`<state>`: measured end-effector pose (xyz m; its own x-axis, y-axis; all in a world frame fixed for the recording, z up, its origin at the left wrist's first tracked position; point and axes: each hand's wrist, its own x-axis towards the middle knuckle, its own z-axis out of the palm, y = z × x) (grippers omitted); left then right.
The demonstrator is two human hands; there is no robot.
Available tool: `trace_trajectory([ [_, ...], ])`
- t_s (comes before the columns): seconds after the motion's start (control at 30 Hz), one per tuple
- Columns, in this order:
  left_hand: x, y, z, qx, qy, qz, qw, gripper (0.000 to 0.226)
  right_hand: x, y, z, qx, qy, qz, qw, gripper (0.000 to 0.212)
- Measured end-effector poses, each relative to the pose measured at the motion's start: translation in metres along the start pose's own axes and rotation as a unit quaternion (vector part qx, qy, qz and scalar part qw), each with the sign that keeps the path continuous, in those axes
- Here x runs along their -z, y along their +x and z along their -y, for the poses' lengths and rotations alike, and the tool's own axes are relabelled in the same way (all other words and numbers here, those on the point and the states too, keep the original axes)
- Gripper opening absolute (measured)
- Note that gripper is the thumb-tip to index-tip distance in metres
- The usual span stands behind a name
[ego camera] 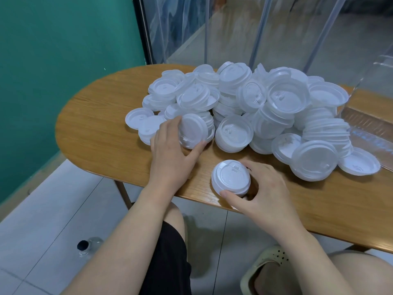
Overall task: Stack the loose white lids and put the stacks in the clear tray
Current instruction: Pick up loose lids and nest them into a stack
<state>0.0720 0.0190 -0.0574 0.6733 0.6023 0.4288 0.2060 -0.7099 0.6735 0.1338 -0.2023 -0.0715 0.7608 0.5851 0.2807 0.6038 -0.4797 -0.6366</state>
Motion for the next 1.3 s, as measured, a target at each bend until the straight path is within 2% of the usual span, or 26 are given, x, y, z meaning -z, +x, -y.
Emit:
trace_trajectory([
  [0.17, 0.014, -0.012, 0.002, -0.003, -0.052, 0.018, 0.998, 0.076, -0.001, 0.0, 0.0, -0.003, -0.005, -0.002, 1.0, 0.059],
  [0.3, 0.018, -0.025, -0.003, -0.034, -0.096, 0.141, 0.985, 0.078, 0.0, 0.001, 0.0, -0.007, -0.003, 0.004, 1.0, 0.061],
  [0.4, 0.016, -0.032, -0.012, -0.04, -0.128, 0.192, 0.972, 0.077, 0.0, 0.002, -0.002, -0.005, 0.001, 0.015, 1.0, 0.064],
  [0.6, 0.007, -0.037, -0.025, -0.046, -0.125, 0.239, 0.962, 0.072, -0.001, 0.001, -0.004, 0.006, 0.005, 0.013, 1.0, 0.07],
  [0.77, 0.003, -0.037, -0.028, -0.052, -0.109, 0.266, 0.956, 0.069, 0.001, 0.001, -0.003, -0.007, 0.008, 0.022, 1.0, 0.089],
  [0.93, -0.001, -0.035, -0.029, -0.067, -0.104, 0.296, 0.947, 0.069, 0.001, 0.001, -0.005, -0.027, 0.011, 0.036, 0.999, 0.098],
  [1.1, -0.002, -0.034, -0.027, -0.07, -0.108, 0.305, 0.944, 0.065, 0.0, 0.0, -0.006, -0.008, 0.031, 0.036, 0.999, 0.083],
  [1.3, 0.002, -0.033, -0.026, -0.061, -0.11, 0.332, 0.935, 0.067, 0.001, 0.0, -0.008, 0.005, 0.025, 0.035, 0.999, 0.079],
])
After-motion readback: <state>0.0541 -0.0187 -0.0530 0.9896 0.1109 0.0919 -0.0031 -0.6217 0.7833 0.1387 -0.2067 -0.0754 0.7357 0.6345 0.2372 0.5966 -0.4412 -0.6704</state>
